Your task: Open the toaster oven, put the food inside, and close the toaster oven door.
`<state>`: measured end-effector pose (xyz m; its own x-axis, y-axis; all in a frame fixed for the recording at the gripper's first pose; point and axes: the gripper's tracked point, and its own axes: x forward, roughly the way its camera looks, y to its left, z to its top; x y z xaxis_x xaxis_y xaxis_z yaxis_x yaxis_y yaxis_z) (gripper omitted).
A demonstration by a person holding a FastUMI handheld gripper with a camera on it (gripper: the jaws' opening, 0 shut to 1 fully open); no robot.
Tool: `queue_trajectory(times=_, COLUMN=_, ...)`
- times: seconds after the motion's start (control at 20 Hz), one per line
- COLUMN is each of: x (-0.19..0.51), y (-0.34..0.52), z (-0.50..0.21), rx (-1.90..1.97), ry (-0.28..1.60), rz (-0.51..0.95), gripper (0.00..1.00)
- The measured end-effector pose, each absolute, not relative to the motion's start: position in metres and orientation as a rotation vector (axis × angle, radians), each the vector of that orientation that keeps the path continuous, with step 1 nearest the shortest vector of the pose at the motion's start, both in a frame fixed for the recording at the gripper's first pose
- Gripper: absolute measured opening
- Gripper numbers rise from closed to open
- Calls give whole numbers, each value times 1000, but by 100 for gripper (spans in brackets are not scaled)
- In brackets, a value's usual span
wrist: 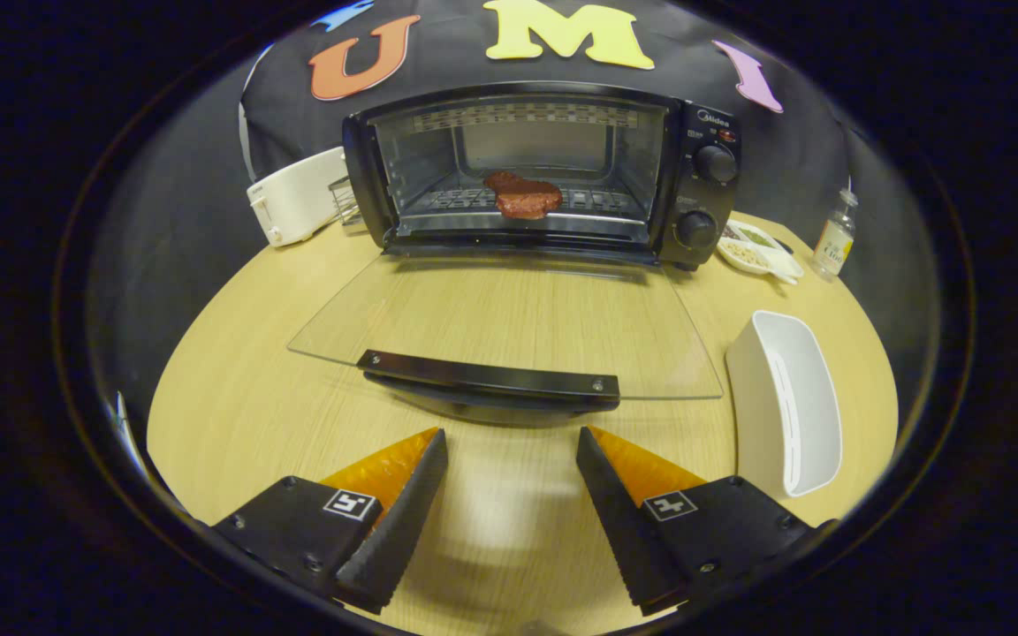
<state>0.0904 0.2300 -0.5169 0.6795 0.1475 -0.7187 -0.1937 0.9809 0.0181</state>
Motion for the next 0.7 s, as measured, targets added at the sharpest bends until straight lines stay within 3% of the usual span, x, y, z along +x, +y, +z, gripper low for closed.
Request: queue_trajectory(times=0.7, x=97, y=231, z=-476, rx=-53, ry=789, rz=181, gripper=95)
